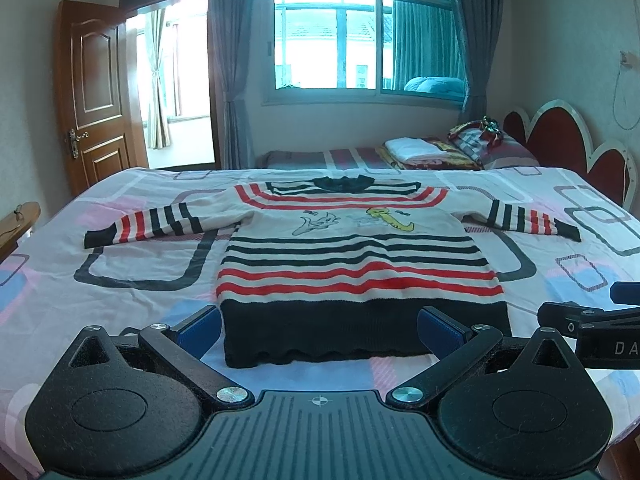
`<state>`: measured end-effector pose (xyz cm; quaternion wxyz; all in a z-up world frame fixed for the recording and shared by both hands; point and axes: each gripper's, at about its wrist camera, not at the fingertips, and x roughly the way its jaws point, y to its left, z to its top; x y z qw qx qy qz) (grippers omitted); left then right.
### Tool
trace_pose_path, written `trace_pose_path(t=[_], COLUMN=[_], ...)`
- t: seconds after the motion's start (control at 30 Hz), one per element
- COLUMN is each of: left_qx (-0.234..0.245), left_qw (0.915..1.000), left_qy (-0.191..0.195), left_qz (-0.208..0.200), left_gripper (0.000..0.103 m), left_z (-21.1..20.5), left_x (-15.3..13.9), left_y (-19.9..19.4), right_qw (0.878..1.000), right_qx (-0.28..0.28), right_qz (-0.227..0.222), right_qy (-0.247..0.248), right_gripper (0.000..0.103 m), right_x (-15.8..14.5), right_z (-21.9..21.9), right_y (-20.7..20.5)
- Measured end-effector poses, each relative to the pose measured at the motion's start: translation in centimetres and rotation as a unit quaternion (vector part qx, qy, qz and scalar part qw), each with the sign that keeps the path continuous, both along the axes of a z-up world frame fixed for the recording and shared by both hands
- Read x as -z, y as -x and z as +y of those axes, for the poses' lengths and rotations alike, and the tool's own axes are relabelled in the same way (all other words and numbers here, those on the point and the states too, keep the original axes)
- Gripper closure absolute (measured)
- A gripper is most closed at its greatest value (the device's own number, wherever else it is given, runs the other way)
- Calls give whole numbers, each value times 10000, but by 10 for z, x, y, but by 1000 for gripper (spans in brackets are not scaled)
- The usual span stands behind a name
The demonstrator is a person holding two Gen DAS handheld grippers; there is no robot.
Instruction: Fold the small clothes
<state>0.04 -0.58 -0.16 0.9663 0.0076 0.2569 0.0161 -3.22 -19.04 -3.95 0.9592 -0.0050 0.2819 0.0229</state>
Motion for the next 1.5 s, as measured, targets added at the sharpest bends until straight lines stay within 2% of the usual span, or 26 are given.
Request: trace_pose_path(t=[1.13, 1.2, 1.33, 1.5], left_qx=[-50, 26, -235, -60], left_qw=[10000, 10000, 9994, 9992], left_qy=[-10, 18, 87, 172], left_qz=[12, -3, -218, -359], left_gripper=[0, 0, 0, 0], left_z=[6, 9, 16, 20], left_x=[2, -1, -13, -25], left_y=[-1, -5, -24, -66], right_qw=[10000, 10000, 9997, 9972], right_qx=[-65, -66, 150, 614], right_qz=[7, -19, -217, -425], right_qy=[43, 52, 14, 94], right_gripper=[1, 1, 1, 1], right_x=[-2, -2, -11, -18], right_z=[9, 9, -6, -33], right_y=[-3, -3, -17, -52])
